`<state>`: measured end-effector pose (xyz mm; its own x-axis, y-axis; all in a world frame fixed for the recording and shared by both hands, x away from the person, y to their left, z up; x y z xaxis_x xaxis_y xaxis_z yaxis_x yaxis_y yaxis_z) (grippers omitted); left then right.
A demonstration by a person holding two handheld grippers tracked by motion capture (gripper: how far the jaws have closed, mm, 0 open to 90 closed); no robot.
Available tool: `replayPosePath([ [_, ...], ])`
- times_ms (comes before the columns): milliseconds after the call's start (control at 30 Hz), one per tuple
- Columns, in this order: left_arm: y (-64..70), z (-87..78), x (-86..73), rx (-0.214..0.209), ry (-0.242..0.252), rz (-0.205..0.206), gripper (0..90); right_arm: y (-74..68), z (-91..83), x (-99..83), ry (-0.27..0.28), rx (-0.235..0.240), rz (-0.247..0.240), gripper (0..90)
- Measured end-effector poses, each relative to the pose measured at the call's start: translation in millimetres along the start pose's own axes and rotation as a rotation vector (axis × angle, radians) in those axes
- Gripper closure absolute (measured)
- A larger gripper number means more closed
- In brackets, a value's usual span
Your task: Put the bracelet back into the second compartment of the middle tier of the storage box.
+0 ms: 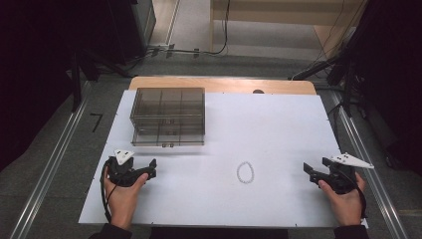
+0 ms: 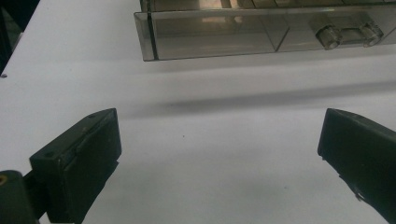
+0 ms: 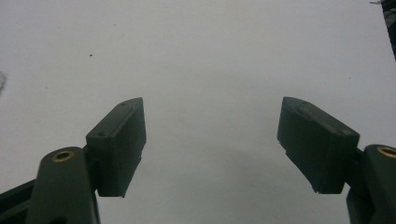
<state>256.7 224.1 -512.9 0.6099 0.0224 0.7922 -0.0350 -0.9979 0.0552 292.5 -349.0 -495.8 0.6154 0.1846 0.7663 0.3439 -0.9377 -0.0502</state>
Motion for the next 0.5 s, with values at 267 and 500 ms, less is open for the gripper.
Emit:
replayPosePath([
  [267, -0.1, 0.3, -0.1, -0.001, -0.006, 0.005, 0.0, -4.8, 0.4, 0.5, -0.001, 0.01, -0.013, 22.2],
  [500, 0.0, 0.0, -0.3, -0.003, -0.009, 0.008, 0.1, -12.7, 1.0, 2.1, 0.001, 0.026, -0.028, 22.2],
])
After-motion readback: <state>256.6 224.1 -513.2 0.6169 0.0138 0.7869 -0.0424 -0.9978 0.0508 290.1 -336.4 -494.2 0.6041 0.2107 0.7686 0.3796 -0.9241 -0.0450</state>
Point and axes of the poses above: each handheld gripper's, and its own axes: z roughly forward along the jaws, x roughly out of its top, y roughly to its right, the point moved 2 cm from there along z, roughly forward along the jaws, and after that the axes turned 1 degree about x, right-handed, at the moved point
